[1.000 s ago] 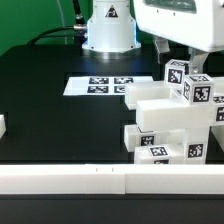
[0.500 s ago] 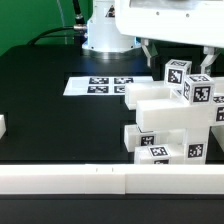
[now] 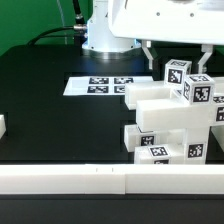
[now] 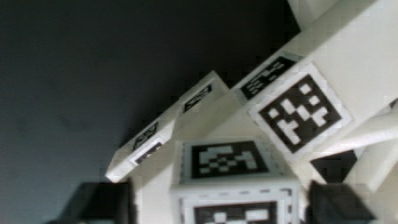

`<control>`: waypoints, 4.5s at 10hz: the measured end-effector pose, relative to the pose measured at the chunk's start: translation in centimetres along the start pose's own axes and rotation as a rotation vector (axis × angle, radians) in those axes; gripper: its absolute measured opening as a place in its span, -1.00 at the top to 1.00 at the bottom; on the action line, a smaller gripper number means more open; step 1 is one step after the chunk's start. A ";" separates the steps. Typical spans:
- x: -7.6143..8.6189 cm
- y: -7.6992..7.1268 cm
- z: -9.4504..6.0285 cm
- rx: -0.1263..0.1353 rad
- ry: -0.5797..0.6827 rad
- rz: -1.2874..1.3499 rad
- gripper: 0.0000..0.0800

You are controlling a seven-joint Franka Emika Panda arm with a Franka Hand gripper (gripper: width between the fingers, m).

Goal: Assemble chair

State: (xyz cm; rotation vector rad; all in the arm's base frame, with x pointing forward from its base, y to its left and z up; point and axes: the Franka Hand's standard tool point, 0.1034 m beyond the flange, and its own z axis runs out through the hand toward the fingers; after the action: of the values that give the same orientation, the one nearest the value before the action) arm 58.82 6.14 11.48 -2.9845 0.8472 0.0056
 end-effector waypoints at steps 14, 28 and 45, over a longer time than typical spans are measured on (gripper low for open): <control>-0.1 -0.2 0.0 0.005 -0.005 0.738 0.28; -0.4 -0.7 -0.1 0.013 -0.033 0.896 -0.62; -0.4 -0.3 0.0 -0.041 -0.009 -0.435 -0.62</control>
Offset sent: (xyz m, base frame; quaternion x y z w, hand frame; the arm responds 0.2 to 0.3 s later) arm 0.0000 0.0000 0.0000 0.0000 0.0000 0.0000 1.0000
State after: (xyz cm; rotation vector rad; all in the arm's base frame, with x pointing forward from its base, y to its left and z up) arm 58.63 6.60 11.47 -3.1335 0.1854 0.0230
